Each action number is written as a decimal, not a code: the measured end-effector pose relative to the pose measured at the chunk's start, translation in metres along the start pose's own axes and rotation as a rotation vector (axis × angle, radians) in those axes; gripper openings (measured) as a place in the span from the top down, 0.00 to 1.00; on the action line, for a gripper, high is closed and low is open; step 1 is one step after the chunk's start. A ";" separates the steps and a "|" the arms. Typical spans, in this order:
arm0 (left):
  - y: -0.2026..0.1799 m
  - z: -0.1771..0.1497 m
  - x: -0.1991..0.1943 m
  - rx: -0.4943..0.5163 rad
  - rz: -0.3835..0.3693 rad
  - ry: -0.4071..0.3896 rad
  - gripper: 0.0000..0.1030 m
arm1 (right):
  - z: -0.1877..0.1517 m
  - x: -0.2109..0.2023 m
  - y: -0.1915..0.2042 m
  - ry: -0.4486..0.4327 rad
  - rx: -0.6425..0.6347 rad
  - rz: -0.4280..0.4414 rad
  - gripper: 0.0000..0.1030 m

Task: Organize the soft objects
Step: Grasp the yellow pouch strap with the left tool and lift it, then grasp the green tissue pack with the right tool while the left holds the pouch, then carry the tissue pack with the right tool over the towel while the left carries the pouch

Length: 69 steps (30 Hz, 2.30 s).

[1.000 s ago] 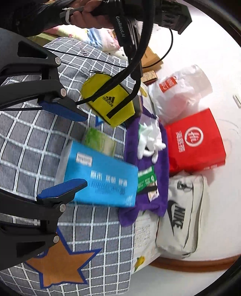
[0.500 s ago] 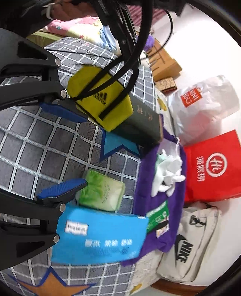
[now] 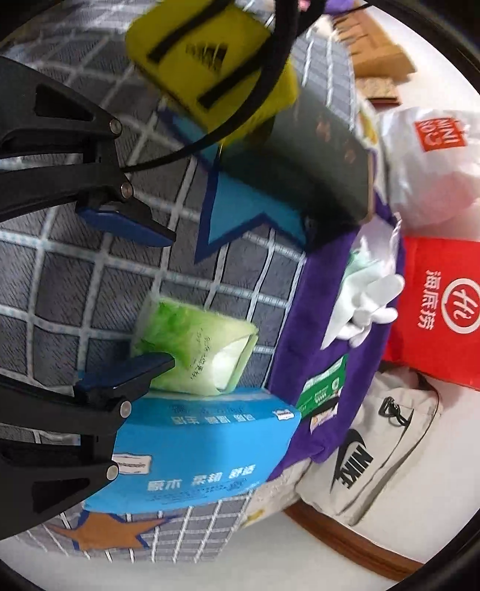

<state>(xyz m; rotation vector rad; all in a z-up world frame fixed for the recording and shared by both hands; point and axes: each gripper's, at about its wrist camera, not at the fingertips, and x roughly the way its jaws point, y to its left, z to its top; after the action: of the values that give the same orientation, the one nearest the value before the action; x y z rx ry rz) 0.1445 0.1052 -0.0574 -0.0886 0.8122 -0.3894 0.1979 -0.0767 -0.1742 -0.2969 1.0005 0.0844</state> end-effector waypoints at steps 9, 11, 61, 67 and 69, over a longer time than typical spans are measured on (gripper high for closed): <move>0.004 0.000 0.004 -0.010 -0.047 -0.015 0.94 | 0.003 0.004 -0.012 -0.001 -0.044 0.000 0.76; 0.005 -0.001 0.006 -0.009 -0.054 -0.013 0.94 | 0.002 -0.002 -0.017 0.004 -0.016 0.046 0.77; -0.004 0.004 0.001 -0.063 -0.030 0.005 0.94 | -0.007 -0.063 -0.027 -0.089 0.024 0.304 0.75; -0.016 0.015 -0.003 -0.048 -0.034 -0.005 0.94 | -0.002 -0.077 -0.043 -0.131 0.039 0.323 0.75; -0.020 0.019 -0.004 -0.045 -0.030 -0.010 0.94 | 0.000 -0.080 -0.051 -0.148 0.046 0.326 0.75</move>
<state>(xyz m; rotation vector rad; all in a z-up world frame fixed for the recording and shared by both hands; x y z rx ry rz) 0.1501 0.0865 -0.0372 -0.1443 0.8107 -0.3993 0.1649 -0.1201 -0.0962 -0.0824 0.8955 0.3734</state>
